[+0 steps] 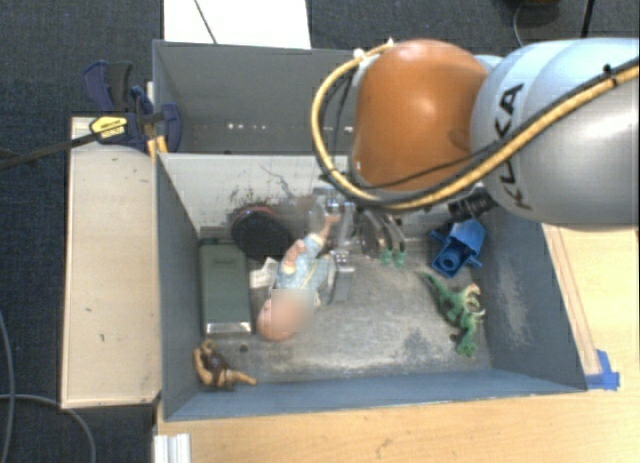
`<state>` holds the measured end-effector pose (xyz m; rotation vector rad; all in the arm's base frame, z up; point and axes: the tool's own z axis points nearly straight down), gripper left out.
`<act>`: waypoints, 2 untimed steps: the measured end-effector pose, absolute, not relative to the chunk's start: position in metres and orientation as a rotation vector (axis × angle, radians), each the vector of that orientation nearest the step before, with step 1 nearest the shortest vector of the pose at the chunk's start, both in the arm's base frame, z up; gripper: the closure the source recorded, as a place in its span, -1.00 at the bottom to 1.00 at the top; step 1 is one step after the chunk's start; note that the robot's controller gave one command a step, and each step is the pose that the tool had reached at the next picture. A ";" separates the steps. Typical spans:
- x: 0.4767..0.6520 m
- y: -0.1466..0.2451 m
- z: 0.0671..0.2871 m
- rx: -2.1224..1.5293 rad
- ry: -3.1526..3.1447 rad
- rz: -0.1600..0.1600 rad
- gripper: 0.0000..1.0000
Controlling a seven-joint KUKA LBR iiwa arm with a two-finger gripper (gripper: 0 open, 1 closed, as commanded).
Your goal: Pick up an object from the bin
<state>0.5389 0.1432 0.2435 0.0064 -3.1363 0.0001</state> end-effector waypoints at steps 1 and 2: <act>0.540 0.142 0.248 0.000 -3.145 -0.003 -1.00; 0.510 0.128 0.195 0.015 -3.149 -0.004 -1.00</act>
Offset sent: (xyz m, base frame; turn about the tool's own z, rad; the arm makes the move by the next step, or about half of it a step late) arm -0.0622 -0.0303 -0.1065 -0.0156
